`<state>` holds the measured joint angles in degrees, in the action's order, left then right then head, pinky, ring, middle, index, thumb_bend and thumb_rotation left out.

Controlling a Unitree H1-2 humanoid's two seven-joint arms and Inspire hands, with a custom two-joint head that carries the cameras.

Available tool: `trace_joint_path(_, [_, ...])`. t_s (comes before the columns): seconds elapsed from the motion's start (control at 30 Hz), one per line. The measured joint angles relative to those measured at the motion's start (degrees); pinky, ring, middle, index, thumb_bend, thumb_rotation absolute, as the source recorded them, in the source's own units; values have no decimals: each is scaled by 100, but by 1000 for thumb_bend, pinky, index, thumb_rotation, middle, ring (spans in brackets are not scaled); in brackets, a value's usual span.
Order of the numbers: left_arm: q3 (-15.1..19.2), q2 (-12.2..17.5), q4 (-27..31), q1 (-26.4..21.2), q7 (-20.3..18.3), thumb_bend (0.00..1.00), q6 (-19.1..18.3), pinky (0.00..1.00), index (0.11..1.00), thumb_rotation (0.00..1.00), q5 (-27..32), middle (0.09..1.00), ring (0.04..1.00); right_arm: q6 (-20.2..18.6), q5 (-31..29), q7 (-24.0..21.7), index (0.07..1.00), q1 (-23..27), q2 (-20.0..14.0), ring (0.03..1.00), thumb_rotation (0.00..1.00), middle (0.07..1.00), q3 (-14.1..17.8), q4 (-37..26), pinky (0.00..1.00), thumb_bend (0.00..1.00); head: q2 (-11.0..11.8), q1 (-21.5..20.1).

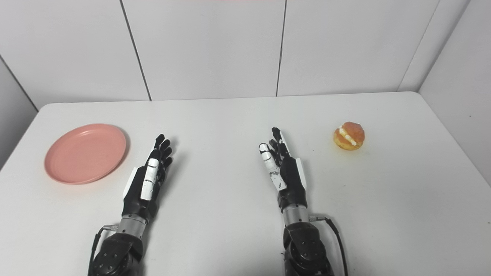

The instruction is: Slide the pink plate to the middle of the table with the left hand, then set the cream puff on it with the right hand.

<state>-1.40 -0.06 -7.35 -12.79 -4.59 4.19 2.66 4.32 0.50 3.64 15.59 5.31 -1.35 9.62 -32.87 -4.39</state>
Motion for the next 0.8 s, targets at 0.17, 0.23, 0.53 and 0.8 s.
trace_joint_path(0.17, [-1, 1, -3, -1, 0, 713, 0, 1000, 1000, 1000, 1, 1000, 1000, -20, -124, 0, 938, -3, 37, 959, 726, 973, 37, -2, 948, 588, 0, 0])
trace_joint_path(0.23, [0, 1, -4, -2, 0, 712, 0, 1000, 1000, 1000, 2, 1000, 1000, -18, -118, 6, 935, -1, 37, 955, 724, 965, 38, 4, 940, 598, 0, 0])
trace_joint_path(0.53, [0, 14, -4, -4, -7, 708, -1, 1000, 1000, 1000, 1, 1000, 1000, 68, -56, 64, 948, 10, 36, 951, 730, 977, 28, 15, 949, 594, -18, 0])
trace_joint_path(0.8, [-2, 14, 0, -4, -7, 712, -2, 1000, 1000, 1000, 2, 1000, 1000, 55, 4, 70, 943, 6, 24, 950, 762, 979, 4, 3, 935, 599, -9, 0])
